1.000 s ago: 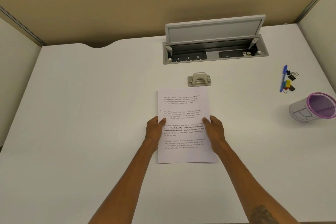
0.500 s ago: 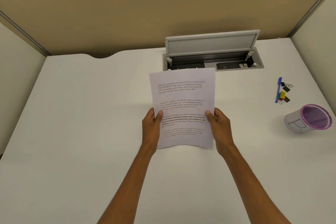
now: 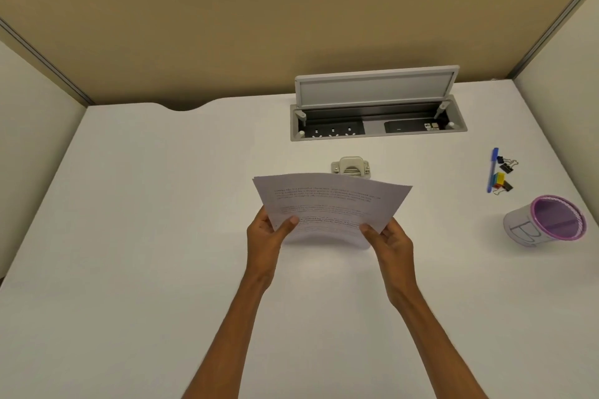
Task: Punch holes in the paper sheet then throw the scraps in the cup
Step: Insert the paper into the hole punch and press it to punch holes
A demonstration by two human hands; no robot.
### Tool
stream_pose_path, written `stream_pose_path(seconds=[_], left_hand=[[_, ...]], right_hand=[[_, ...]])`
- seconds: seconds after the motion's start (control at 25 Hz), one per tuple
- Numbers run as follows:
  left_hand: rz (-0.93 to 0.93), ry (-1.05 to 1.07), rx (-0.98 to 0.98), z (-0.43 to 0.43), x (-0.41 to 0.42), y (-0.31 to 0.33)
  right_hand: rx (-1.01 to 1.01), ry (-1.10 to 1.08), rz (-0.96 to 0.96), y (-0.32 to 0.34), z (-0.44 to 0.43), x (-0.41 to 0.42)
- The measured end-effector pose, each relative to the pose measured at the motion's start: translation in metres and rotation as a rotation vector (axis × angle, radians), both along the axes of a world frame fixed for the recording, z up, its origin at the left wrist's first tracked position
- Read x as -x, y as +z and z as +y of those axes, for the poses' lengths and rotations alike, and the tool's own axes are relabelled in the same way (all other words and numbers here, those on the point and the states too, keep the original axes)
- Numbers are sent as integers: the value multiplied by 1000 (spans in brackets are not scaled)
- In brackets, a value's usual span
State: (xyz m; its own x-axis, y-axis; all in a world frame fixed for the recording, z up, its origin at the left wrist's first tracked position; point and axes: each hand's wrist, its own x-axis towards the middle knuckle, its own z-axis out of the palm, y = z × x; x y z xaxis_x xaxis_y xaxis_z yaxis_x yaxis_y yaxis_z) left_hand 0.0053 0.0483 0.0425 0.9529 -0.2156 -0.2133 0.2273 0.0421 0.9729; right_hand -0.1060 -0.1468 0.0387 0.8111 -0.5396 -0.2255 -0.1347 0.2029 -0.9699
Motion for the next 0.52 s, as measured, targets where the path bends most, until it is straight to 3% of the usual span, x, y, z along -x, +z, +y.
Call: stream_pose_path(seconds=[0.36,0.52], left_hand=[[-37,-63,-8,9,-5,10],[-57,-44,59,4,-2,13]], right_hand=[[22,45,-43,14,-3,5],[1,-39,-56,16,3,4]])
